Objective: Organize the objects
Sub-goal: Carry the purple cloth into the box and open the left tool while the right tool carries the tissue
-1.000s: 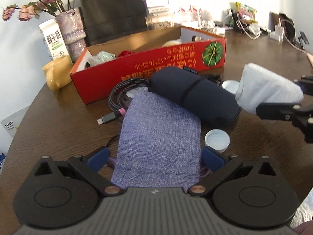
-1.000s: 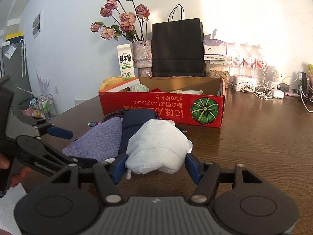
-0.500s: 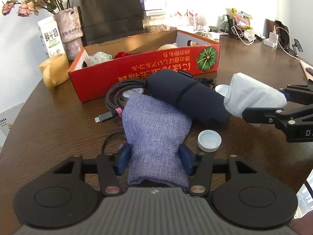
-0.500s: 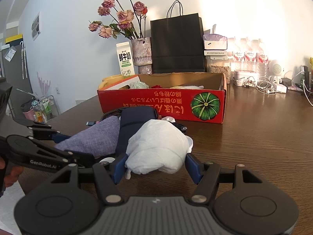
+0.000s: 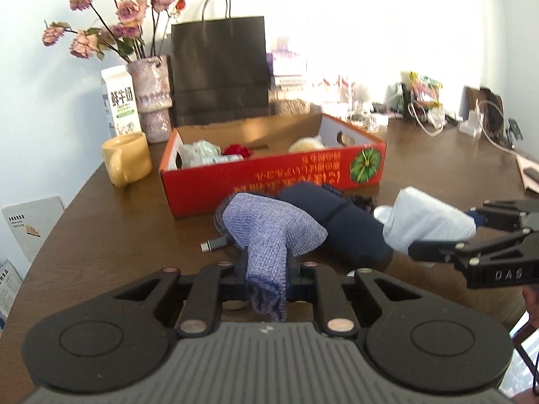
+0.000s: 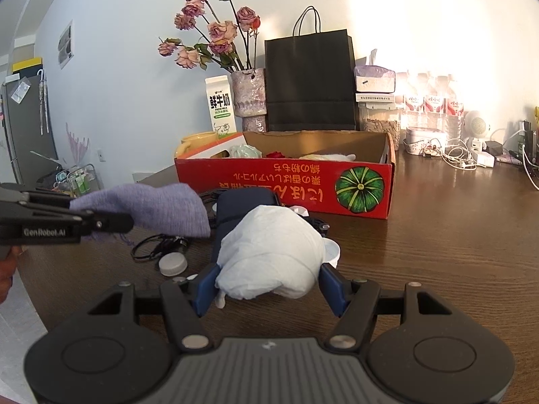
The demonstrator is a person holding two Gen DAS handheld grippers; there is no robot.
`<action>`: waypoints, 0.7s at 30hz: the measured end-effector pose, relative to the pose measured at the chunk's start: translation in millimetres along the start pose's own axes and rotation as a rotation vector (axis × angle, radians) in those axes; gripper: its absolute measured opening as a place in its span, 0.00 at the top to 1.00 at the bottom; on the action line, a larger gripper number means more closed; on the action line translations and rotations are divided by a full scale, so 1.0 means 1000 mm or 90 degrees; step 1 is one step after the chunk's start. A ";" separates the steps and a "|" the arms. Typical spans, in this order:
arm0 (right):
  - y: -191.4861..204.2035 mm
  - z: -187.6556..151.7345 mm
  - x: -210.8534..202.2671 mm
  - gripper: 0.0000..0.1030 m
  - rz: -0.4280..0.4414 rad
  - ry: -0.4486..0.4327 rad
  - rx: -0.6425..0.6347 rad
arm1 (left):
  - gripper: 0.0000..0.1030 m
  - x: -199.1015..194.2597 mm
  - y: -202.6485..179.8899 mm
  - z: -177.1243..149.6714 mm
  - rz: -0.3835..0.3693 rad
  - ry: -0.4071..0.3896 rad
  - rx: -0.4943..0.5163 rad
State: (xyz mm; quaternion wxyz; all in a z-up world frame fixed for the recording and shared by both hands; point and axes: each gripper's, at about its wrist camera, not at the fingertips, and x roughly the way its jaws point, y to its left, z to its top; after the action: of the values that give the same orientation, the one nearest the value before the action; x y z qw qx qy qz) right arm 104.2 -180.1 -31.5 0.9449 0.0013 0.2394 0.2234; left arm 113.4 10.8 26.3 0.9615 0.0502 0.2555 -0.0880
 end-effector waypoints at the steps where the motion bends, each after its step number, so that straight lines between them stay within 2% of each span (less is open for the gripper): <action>1: 0.001 0.002 0.000 0.38 0.001 -0.002 -0.003 | 0.84 -0.001 0.001 0.002 0.001 -0.008 -0.003; 12: 0.008 0.046 0.020 0.38 -0.007 -0.054 -0.036 | 0.84 0.011 0.007 0.044 0.001 -0.100 -0.053; 21: 0.002 0.101 0.062 0.38 -0.036 -0.087 -0.058 | 0.84 0.055 0.017 0.088 -0.003 -0.130 -0.088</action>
State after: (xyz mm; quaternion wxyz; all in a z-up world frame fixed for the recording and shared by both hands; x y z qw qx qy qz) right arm 198.0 -141.7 30.3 0.9640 -0.0334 0.1638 0.2069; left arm 206.5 7.2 75.7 0.9834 -0.0260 0.1620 -0.0769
